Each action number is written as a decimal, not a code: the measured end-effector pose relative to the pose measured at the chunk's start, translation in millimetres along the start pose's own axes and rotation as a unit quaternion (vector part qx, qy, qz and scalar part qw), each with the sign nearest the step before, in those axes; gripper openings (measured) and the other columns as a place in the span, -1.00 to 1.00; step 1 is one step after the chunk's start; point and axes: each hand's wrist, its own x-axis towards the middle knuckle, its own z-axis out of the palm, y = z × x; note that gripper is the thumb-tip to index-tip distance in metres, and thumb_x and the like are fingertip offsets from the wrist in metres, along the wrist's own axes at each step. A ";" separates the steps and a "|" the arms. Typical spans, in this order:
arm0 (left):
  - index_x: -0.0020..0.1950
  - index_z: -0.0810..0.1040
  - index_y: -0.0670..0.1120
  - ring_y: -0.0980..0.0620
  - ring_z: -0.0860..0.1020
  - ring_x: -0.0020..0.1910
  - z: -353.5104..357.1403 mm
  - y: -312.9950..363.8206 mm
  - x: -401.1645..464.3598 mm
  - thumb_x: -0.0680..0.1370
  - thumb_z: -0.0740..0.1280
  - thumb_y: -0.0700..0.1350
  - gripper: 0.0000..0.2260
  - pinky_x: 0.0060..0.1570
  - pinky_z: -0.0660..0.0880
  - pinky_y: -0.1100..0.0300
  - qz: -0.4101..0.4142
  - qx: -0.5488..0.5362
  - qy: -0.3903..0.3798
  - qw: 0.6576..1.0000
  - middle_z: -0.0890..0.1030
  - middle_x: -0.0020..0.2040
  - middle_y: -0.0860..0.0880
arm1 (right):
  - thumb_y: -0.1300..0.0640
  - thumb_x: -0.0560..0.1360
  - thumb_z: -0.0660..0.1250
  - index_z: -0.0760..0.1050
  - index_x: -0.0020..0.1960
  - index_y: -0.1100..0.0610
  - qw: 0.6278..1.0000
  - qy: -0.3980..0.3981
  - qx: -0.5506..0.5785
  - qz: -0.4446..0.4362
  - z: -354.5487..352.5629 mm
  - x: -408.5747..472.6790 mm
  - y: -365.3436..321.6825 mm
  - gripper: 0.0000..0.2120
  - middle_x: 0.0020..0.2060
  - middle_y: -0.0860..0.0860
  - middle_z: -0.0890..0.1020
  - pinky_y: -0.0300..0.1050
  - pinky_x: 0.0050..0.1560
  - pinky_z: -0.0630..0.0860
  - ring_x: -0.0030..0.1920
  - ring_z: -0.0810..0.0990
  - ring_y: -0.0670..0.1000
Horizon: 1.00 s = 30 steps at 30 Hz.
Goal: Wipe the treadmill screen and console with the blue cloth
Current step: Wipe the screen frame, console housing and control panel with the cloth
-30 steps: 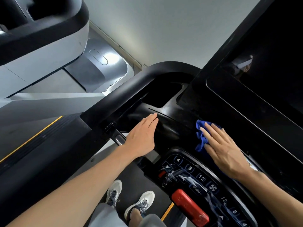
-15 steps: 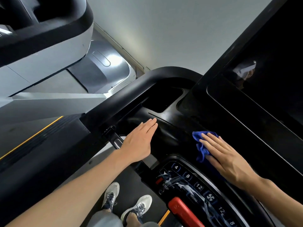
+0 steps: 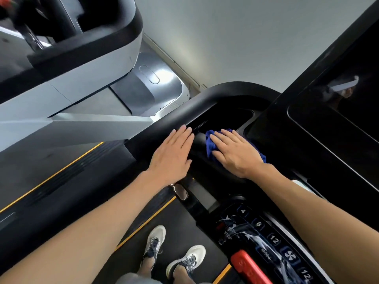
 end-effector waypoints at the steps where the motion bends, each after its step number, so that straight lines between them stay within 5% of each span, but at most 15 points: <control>1: 0.65 0.00 -0.19 -0.05 -0.12 0.65 -7.6 -14.6 -0.6 0.61 0.30 0.13 -0.22 0.61 -0.19 0.06 -0.018 0.016 -0.010 1.000 -0.03 0.67 -0.13 | -0.22 0.61 -0.21 0.07 0.64 0.03 1.000 -0.001 -0.002 -0.019 2.3 -13.4 5.1 -0.33 0.62 -0.01 0.16 0.02 0.61 -0.07 0.62 0.03 0.02; 6: 0.65 -0.25 -0.13 -0.01 -0.26 0.63 -22.8 -76.4 -9.2 0.53 0.35 0.31 0.03 0.60 -0.21 0.10 -0.060 0.006 -0.120 0.991 -0.28 0.65 -0.09 | -0.24 0.63 -0.15 0.00 0.65 0.01 1.000 0.005 0.005 -0.016 11.2 -61.2 18.7 -0.34 0.62 -0.05 0.01 -0.03 0.58 -0.17 0.63 -0.05 0.00; 11: 0.63 -0.34 -0.12 0.00 -0.35 0.61 -16.4 -92.4 -13.5 0.45 0.41 0.34 0.15 0.61 -0.20 0.08 -0.016 0.010 -0.134 0.991 -0.39 0.62 -0.08 | 0.02 0.63 0.14 0.46 0.40 0.26 0.993 0.099 -0.003 0.070 13.3 14.5 -24.6 -0.54 0.36 0.18 0.54 0.10 0.48 0.24 0.42 0.45 0.22; 14: 0.63 -0.35 -0.08 0.04 -0.38 0.59 -15.8 -102.8 -14.1 0.45 0.42 0.33 0.15 0.61 -0.19 0.08 0.011 -0.001 -0.141 0.990 -0.41 0.61 -0.04 | 0.13 0.62 0.17 0.54 0.14 0.19 0.981 0.087 0.077 0.155 -1.2 59.9 -59.1 -0.77 0.10 0.14 0.63 0.04 0.15 0.43 0.16 0.56 0.20; 16: 0.63 -0.35 -0.06 0.08 -0.38 0.59 -17.4 -109.7 -16.3 0.47 0.40 0.32 0.11 0.61 -0.17 0.08 0.032 -0.008 -0.143 0.989 -0.41 0.61 -0.02 | 0.17 0.60 0.17 0.53 0.08 0.18 0.948 0.126 0.154 0.249 -4.2 82.7 -81.0 -0.82 0.04 0.15 0.63 0.06 0.04 0.42 0.09 0.57 0.20; 21: 0.64 -0.31 -0.05 0.12 -0.40 0.58 -27.1 -132.7 -42.2 0.45 0.35 0.33 0.08 0.60 -0.21 0.13 0.093 0.008 -0.151 0.984 -0.41 0.62 0.00 | 0.25 0.54 0.12 0.51 0.21 0.26 0.850 0.217 0.282 0.389 13.6 121.1 -132.7 -0.69 0.18 0.18 0.59 0.04 0.41 0.20 0.26 0.45 0.17; 27: 0.64 -0.28 -0.11 0.05 -0.37 0.60 -31.6 -150.7 -68.0 0.41 0.33 0.35 0.11 0.60 -0.21 0.12 0.136 0.045 -0.164 0.976 -0.38 0.63 -0.05 | 0.26 0.69 0.08 0.16 0.57 0.32 0.713 0.269 0.488 0.426 5.0 95.3 -243.1 -0.54 0.57 0.19 0.22 -0.13 0.59 -0.10 0.61 0.07 0.09; 30: 0.64 -0.26 -0.12 0.05 -0.35 0.61 -35.8 -153.9 -70.3 0.42 0.30 0.34 0.07 0.56 -0.27 0.17 0.152 0.048 -0.171 0.972 -0.35 0.64 -0.05 | 0.29 0.69 0.03 0.06 0.62 0.25 0.698 0.283 0.523 0.398 5.2 77.6 -300.5 -0.50 0.62 0.09 0.10 -0.22 0.58 -0.14 0.62 -0.06 -0.02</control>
